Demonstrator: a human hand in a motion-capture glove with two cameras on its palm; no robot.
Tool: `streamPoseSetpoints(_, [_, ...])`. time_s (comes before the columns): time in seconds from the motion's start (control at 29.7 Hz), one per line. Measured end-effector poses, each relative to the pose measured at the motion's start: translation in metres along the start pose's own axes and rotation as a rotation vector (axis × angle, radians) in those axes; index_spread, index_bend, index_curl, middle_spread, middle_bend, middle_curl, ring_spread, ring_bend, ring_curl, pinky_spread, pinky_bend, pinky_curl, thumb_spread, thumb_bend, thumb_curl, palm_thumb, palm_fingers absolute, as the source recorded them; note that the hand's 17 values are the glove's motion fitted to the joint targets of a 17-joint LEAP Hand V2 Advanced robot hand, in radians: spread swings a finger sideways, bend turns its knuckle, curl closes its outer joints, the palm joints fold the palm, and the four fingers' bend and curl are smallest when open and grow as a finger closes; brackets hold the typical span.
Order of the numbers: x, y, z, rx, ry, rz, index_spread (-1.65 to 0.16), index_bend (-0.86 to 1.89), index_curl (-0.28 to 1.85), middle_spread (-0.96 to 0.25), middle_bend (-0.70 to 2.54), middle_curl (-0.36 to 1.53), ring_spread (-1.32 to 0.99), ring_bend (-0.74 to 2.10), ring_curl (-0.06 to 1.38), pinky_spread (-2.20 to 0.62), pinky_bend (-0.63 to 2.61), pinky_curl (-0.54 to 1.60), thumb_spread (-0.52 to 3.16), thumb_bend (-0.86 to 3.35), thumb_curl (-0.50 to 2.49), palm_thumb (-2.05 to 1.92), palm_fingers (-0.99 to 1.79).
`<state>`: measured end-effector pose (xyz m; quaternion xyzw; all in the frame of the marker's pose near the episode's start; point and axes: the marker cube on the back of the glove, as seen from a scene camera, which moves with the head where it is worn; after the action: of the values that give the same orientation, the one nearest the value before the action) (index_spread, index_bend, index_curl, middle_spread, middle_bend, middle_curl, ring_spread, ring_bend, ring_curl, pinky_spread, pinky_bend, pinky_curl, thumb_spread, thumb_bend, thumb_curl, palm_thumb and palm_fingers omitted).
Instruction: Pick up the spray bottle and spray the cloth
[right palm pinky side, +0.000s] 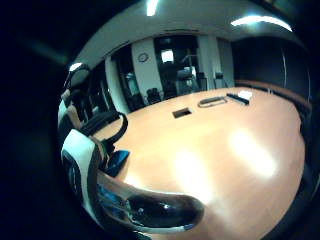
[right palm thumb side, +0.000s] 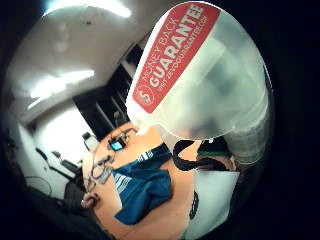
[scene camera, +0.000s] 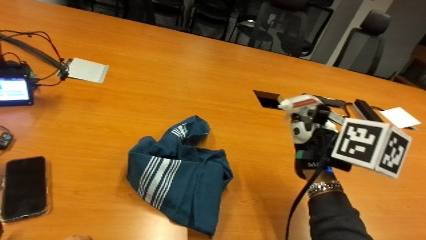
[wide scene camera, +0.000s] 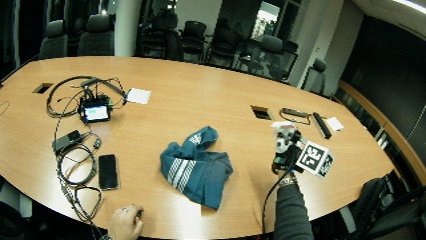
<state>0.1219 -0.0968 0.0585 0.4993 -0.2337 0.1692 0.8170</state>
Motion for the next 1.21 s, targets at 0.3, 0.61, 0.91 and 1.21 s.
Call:
streamPoseSetpoints(0.3, [-0.070,-0.042,0.010,-0.197,0.225,-0.462,-0.28,0.18,0.46,-0.22,0.57,0.55,-0.21,0.78,0.49,-0.32,0.65,0.45,1.01,-0.02,0.52,0.86,1.35])
streamPoseSetpoints(0.61, [-0.098,-0.045,0.016,-0.320,0.380,-0.732,-0.28,0.18,0.48,-0.23,0.57,0.56,-0.21,0.78,0.49,-0.32,0.65,0.44,0.99,-0.02,0.55,0.85,1.35])
streamPoseSetpoints(0.91, [-0.094,-0.002,0.036,-0.412,0.588,-0.993,-0.28,0.18,0.49,-0.23,0.58,0.56,-0.21,0.78,0.49,-0.33,0.64,0.43,0.98,-0.02,0.56,0.85,1.35])
streamPoseSetpoints(1.21, [-0.093,0.048,0.045,-0.461,0.608,-1.075,-0.28,0.18,0.50,-0.22,0.58,0.56,-0.21,0.78,0.49,-0.33,0.64,0.43,0.97,-0.02,0.58,0.84,1.35])
